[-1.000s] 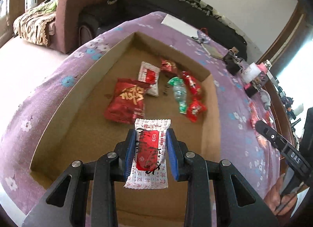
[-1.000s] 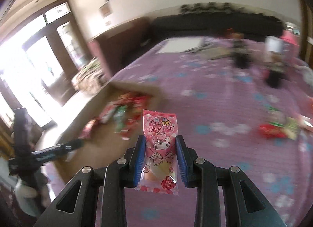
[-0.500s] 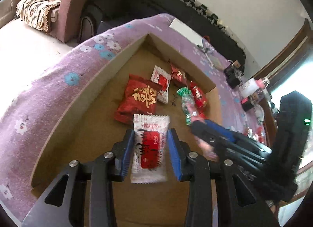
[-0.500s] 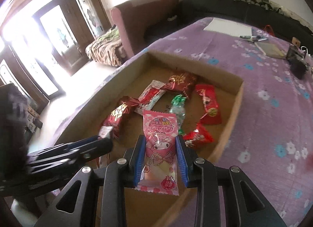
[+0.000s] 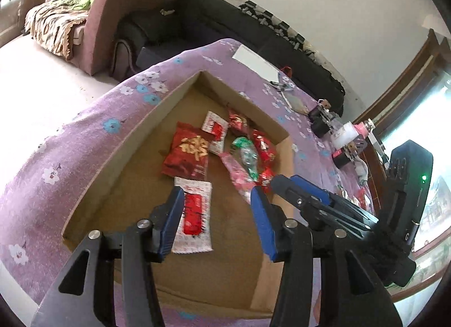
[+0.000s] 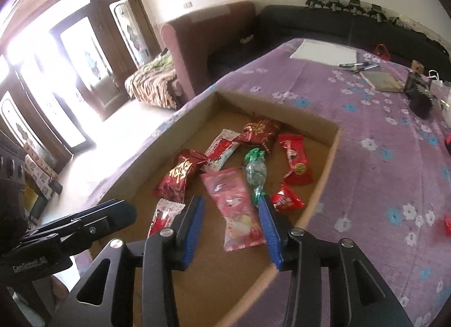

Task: Organize snacks
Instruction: 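Grasp the green-printed candy packet with the right tool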

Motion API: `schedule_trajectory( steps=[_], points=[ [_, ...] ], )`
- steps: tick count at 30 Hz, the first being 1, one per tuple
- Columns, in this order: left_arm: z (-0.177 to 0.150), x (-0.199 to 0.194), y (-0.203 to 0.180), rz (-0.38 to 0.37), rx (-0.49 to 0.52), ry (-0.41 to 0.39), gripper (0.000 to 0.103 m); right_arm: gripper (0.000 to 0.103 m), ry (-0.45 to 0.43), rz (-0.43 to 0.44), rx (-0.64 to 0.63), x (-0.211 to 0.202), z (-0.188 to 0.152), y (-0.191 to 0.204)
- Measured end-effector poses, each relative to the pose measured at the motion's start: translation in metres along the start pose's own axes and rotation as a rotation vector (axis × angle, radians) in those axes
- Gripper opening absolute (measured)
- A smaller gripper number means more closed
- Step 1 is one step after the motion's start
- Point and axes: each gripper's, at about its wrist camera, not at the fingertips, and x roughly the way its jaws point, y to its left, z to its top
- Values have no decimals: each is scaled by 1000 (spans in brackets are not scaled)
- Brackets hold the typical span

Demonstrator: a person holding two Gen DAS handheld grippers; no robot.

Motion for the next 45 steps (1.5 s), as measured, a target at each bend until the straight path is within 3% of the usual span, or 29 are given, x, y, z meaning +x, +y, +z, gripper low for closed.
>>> schedule_trajectory(
  steps=[5,9,15,21,25,29,36,39,41,45],
  points=[
    [-7,-5,-25,-14,47,2,47,46,-46,-31,23,-32,-17,-25],
    [-15,-6,-47,-37,89,9,47,52,-74,-73,86,-56,-32,-62],
    [-31,-1,-80,-82,162,46,47,53,-121,-213,246,-106,-58,-160],
    [-44,11,-100,-106,206,86,47,54,-193,-379,490,-169,-83,-276],
    [-52,21,-112,-117,230,124,47,55,-182,-463,541,-177,-83,-318],
    [-57,22,-122,-117,264,134,47,55,-160,-455,502,-162,-68,-325],
    [-61,22,-126,-95,274,144,47,54,-47,-460,388,-85,-25,-314],
    [-63,22,-126,-86,277,150,47,45,17,-469,389,-60,-19,-316],
    [-63,22,-126,-86,279,151,47,27,27,-450,382,-54,-20,-311],
    [-63,26,-126,-91,275,160,47,25,60,-356,342,-56,-34,-281]
  ],
)
